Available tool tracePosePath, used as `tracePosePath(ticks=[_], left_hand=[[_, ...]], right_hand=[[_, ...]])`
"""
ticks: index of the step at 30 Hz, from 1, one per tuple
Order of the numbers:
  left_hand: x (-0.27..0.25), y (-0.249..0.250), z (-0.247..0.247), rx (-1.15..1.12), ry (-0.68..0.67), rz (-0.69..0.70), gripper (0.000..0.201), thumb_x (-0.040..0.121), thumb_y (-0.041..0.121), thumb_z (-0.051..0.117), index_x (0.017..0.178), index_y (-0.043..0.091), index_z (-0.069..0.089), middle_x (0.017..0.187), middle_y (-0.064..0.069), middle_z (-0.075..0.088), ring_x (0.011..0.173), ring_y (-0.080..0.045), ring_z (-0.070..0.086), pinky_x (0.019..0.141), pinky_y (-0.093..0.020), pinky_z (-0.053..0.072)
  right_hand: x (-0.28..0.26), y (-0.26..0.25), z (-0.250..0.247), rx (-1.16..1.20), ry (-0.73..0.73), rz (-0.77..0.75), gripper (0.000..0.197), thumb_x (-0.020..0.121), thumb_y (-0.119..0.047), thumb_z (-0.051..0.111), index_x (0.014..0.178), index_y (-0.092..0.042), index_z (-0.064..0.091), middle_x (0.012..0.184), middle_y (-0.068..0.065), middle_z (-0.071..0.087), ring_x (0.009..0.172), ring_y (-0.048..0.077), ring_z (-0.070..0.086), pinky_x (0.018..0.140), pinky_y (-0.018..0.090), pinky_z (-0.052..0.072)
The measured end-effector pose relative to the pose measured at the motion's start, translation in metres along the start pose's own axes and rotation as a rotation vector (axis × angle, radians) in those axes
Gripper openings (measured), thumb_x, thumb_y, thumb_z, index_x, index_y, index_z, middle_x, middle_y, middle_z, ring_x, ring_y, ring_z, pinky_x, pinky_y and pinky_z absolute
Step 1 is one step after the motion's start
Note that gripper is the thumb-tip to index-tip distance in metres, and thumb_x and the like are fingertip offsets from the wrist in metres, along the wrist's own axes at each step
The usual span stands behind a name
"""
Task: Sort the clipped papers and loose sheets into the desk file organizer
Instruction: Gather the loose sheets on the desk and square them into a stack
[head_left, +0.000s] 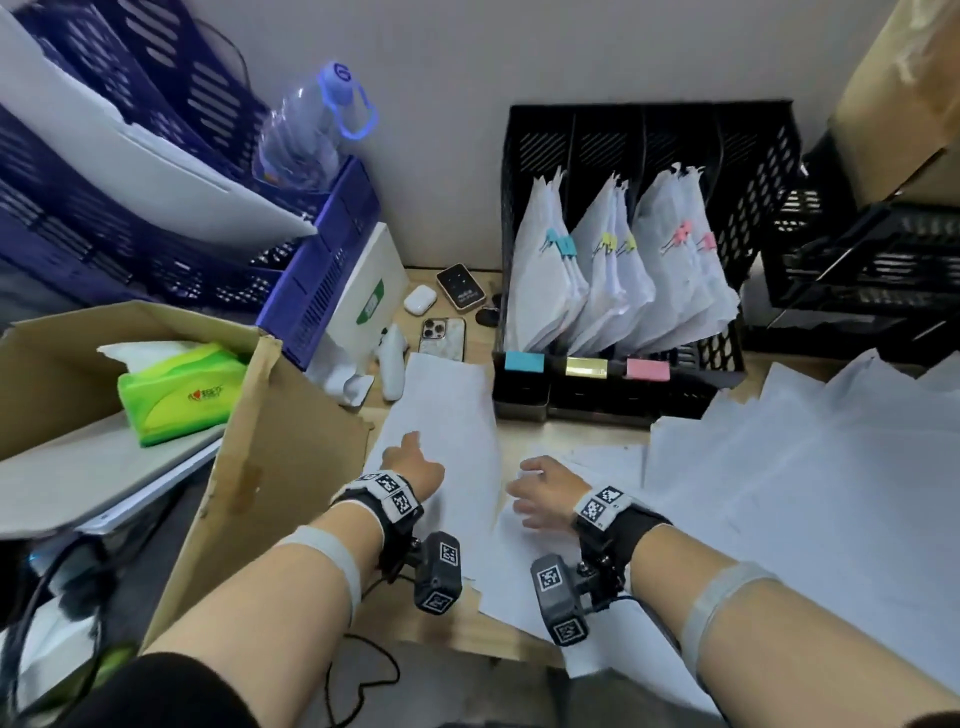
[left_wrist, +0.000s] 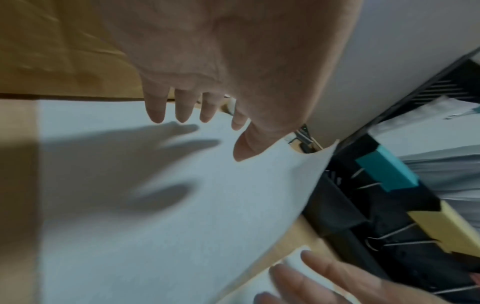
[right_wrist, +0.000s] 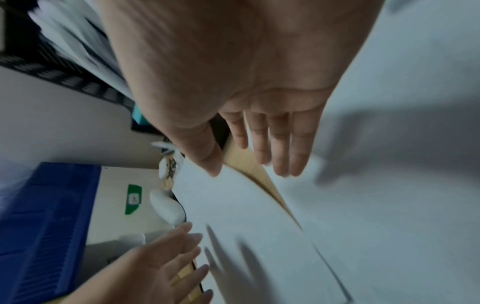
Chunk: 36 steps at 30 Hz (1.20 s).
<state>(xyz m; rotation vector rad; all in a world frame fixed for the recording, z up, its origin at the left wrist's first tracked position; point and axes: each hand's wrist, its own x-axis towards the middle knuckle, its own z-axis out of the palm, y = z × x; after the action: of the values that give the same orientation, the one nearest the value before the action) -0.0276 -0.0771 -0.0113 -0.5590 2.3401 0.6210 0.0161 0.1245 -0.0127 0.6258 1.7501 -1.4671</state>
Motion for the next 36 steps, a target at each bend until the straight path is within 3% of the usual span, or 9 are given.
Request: tracePosePath(ticks=[4,7,9,12,18,23,25,29,36], left_hand=[[0.004,-0.027,0.004,0.042,-0.014,0.057,0.068,0.09,0.016,0.046,0.154,0.021,0.024,0.153,-0.011,0.042,0.131,-0.034,0.051,0.102,-0.037,0.045],[0.003,-0.033,0.003,-0.022,-0.038,0.057,0.06,0.092,0.015,0.046,0.15,0.02,0.03,0.154,-0.004,0.044,0.131,-0.03,0.052,0.101,-0.032,0.042],[0.005,-0.036,0.002,-0.072,-0.038,0.052,0.056,0.092,0.016,0.049,0.146,0.019,0.034,0.154,-0.002,0.046,0.131,-0.028,0.052,0.102,-0.031,0.042],[0.007,-0.034,-0.001,-0.134,0.041,0.08,0.062,0.088,0.02,0.061,0.144,0.016,0.033,0.149,-0.01,0.047,0.128,-0.031,0.053,0.102,-0.035,0.043],[0.002,0.002,-0.001,-0.435,0.062,0.202,0.12,0.064,0.042,0.088,0.152,0.02,0.01,0.149,-0.015,0.045,0.134,-0.035,0.048,0.112,-0.046,0.04],[-0.017,0.063,0.027,-0.418,-0.056,0.397,0.118,0.061,0.045,0.093,0.151,0.017,0.022,0.145,-0.008,0.05,0.127,-0.027,0.055,0.111,-0.046,0.043],[-0.028,0.09,0.044,-0.408,-0.155,0.395,0.105,0.065,0.045,0.09,0.145,0.015,0.029,0.13,-0.01,0.063,0.11,-0.025,0.065,0.103,-0.045,0.05],[-0.061,0.134,0.086,-0.246,-0.316,0.511,0.044,0.086,0.029,0.076,0.121,0.009,0.057,0.108,-0.011,0.071,0.087,-0.021,0.073,0.08,-0.034,0.057],[-0.099,0.208,0.157,0.002,-0.529,0.624,0.016,0.093,0.021,0.067,0.104,0.013,0.059,0.095,-0.009,0.065,0.081,-0.021,0.067,0.07,-0.029,0.051]], right_hand=[[0.008,-0.001,0.034,-0.069,0.054,-0.089,0.046,0.088,-0.009,0.059,0.133,-0.005,0.048,0.104,0.011,0.061,0.085,0.026,0.061,0.072,0.032,0.049],[0.008,-0.004,0.044,-0.309,0.161,-0.192,0.02,0.085,-0.017,0.057,0.102,-0.015,0.067,0.091,0.004,0.069,0.081,0.025,0.058,0.066,0.024,0.044],[0.004,-0.004,0.046,-0.426,0.191,-0.214,0.014,0.084,-0.02,0.054,0.072,-0.021,0.061,0.064,-0.004,0.058,0.067,0.024,0.053,0.052,0.022,0.037],[-0.006,-0.002,0.038,-0.464,0.236,-0.229,0.029,0.085,-0.018,0.051,0.056,-0.021,0.048,0.052,-0.005,0.046,0.052,0.018,0.043,0.047,0.022,0.029],[-0.046,0.014,-0.026,-0.48,0.379,-0.182,0.028,0.085,-0.006,0.041,0.096,-0.004,0.066,0.088,0.012,0.067,0.078,0.029,0.058,0.063,0.027,0.041],[-0.086,0.049,-0.087,-0.377,0.515,-0.078,0.022,0.087,-0.011,0.044,0.096,-0.017,0.063,0.098,0.008,0.066,0.09,0.029,0.061,0.076,0.029,0.048],[-0.102,0.07,-0.108,-0.277,0.591,-0.042,0.02,0.087,-0.011,0.046,0.097,-0.012,0.063,0.098,0.008,0.065,0.092,0.029,0.061,0.08,0.03,0.048],[-0.133,0.113,-0.15,-0.104,0.739,0.026,0.025,0.09,-0.007,0.05,0.108,-0.001,0.066,0.102,0.01,0.065,0.09,0.023,0.056,0.077,0.025,0.044],[-0.167,0.178,-0.231,0.175,0.902,0.198,0.032,0.093,-0.011,0.047,0.123,-0.003,0.058,0.121,0.011,0.061,0.098,0.024,0.053,0.084,0.024,0.039]])
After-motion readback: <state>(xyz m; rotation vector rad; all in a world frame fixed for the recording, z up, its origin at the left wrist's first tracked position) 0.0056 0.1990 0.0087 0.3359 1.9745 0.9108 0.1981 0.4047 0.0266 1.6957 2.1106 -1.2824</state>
